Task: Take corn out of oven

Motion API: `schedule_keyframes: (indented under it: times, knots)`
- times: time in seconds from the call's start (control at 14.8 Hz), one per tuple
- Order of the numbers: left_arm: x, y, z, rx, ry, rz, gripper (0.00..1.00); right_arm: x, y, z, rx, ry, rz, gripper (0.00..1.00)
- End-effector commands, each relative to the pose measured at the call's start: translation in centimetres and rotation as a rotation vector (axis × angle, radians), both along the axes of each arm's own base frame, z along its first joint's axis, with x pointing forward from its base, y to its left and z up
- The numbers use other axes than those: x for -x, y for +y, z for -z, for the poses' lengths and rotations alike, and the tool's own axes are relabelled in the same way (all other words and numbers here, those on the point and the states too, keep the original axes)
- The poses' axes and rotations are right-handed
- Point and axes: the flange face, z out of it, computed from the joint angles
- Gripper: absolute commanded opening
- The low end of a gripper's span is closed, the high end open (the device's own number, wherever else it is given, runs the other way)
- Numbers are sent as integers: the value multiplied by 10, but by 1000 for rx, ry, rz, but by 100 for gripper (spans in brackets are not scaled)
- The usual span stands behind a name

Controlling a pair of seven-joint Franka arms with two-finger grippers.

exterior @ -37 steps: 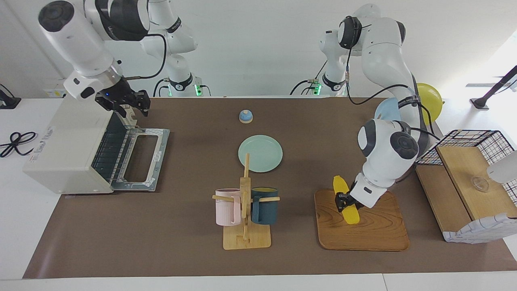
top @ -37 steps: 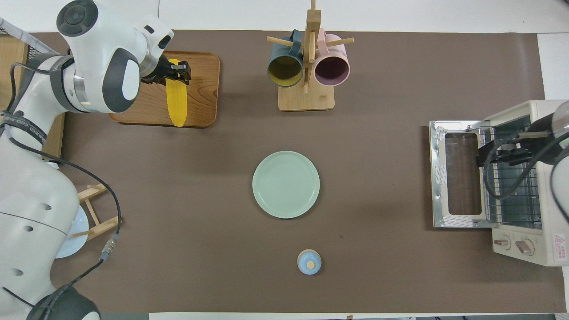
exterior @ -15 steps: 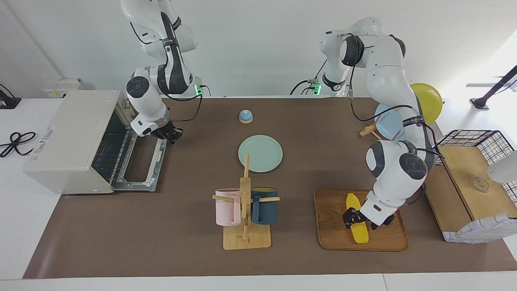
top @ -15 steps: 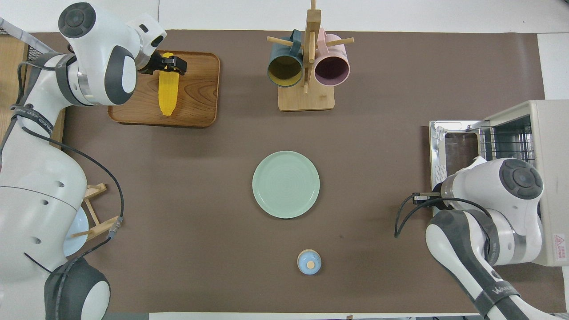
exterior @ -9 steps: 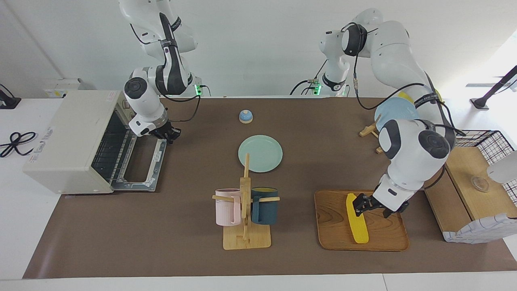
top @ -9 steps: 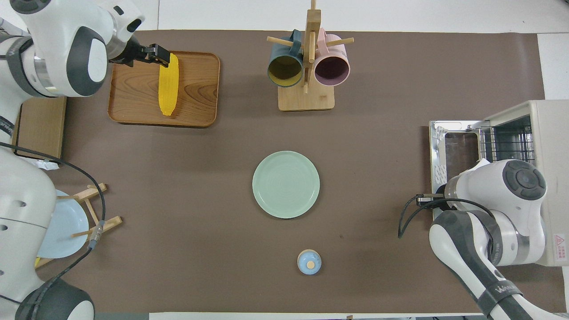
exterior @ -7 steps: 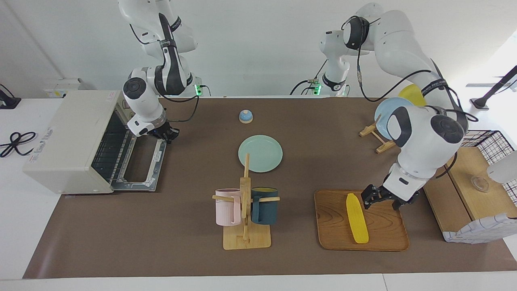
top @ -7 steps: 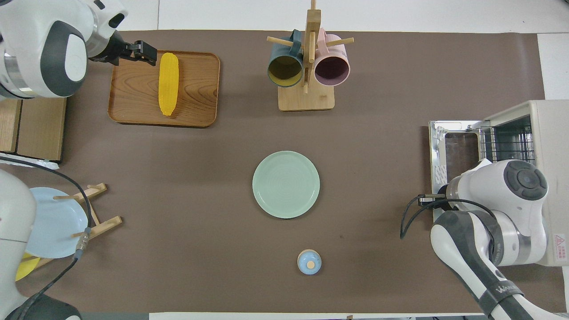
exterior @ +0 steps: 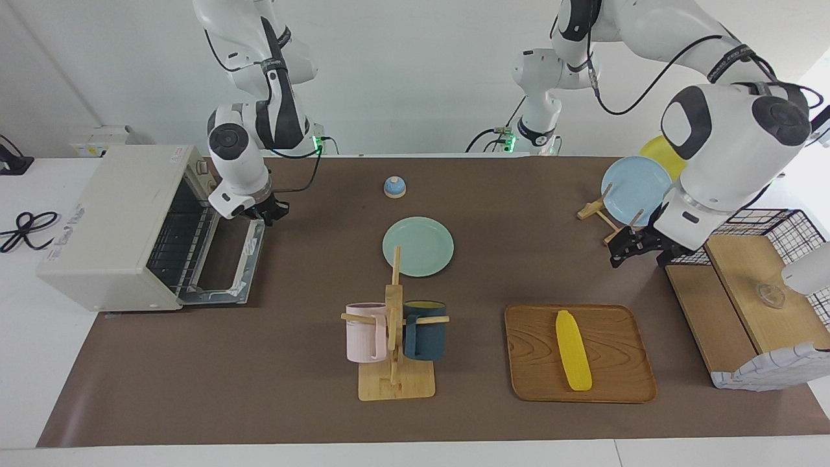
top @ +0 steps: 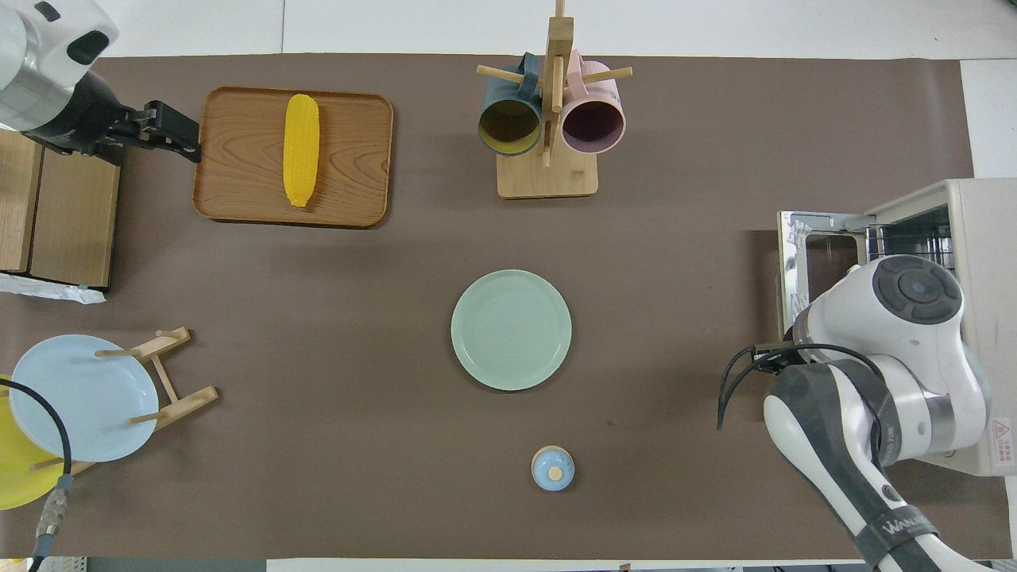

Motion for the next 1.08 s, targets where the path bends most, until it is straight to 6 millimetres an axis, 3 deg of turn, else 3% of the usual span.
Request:
schedule_keyframes:
  times: [0.0,0.2,0.41,0.54,0.75,0.88,1.02]
  knots:
    - [31,7,-28,-19,26,-31,100,-35,-38,-56,97,5,-12,0]
    - [62,20,-65,-20,44,-57,100,-36,-55,-92,86,23,-71,0]
    - [87,43,-83,-18,49,-88,100,-23,-96,-121,73,16,-97,0]
    - [107,50,-87,-15,54,-97,100,-17,-105,-134,83,8,-127,0]
    - [125,52,-78,-14,82,-106,100,-19,-102,-162,90,9,-125,0]
    - [129,48,-81,-15,81,-117,100,-23,-99,-193,78,-3,-113,0]
    - [129,43,-81,-15,78,-109,100,-29,-76,-226,22,-18,-114,0]
